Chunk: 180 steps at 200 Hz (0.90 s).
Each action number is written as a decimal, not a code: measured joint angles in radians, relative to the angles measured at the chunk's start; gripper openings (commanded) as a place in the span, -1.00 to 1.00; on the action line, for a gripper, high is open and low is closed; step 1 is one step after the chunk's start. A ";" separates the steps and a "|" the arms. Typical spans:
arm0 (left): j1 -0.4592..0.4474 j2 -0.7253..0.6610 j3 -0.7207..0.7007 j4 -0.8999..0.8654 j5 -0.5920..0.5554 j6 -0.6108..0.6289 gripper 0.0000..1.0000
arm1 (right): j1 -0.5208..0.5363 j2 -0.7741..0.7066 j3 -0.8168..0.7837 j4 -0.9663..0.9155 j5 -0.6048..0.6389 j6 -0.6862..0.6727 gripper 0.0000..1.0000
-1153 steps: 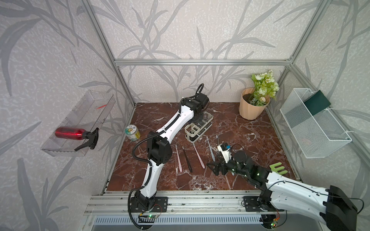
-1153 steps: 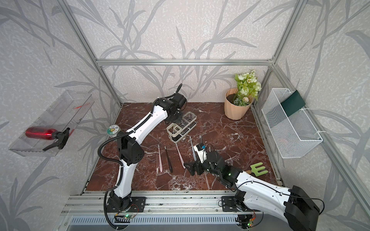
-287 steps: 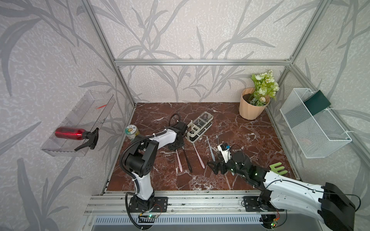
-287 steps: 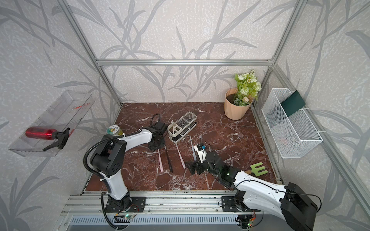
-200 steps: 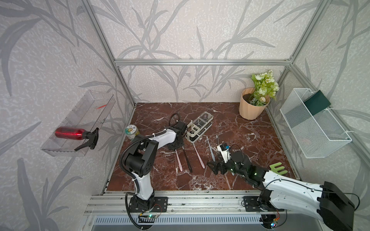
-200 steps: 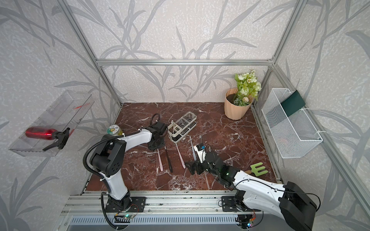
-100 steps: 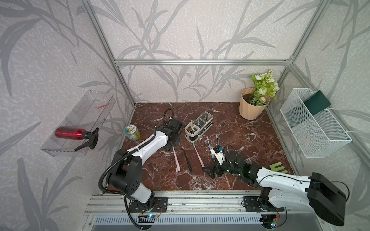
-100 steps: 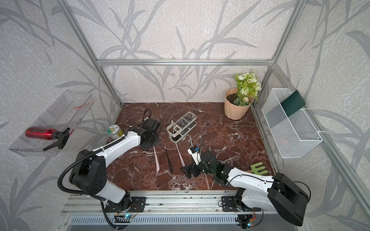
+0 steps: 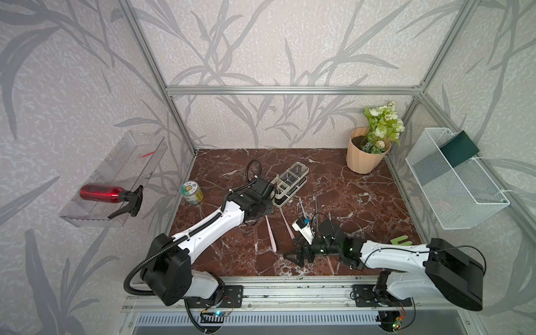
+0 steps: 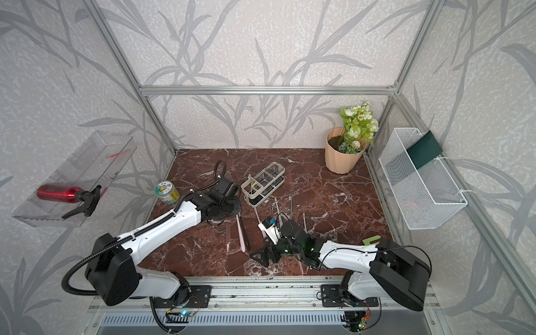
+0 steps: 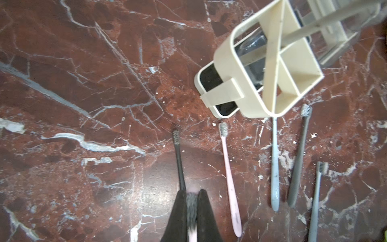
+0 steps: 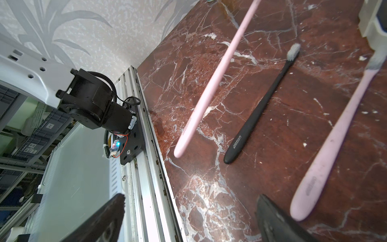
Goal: Place the toothbrush into the toothbrush holder
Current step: Pick up the toothbrush from the center of the board.
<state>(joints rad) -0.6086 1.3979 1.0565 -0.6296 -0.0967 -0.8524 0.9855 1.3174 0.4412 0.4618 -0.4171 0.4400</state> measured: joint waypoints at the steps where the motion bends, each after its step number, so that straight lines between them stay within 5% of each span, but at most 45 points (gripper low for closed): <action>1: -0.001 0.000 0.000 0.001 0.000 -0.002 -1.00 | 0.000 0.002 0.000 0.001 -0.001 0.000 0.88; 51: -0.064 -0.005 -0.001 0.039 0.007 -0.064 -1.00 | 0.006 0.026 0.017 0.016 -0.011 0.009 0.70; 121: -0.105 -0.005 -0.003 0.062 0.013 -0.095 -1.00 | 0.006 0.048 0.020 0.027 -0.009 0.014 0.20; 180: -0.117 -0.014 -0.032 0.063 0.016 -0.113 -1.00 | 0.007 0.063 0.024 0.028 -0.003 0.016 0.02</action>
<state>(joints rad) -0.7258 1.3842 1.0245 -0.5671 -0.0807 -0.9653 0.9924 1.3800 0.4656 0.4900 -0.4198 0.4564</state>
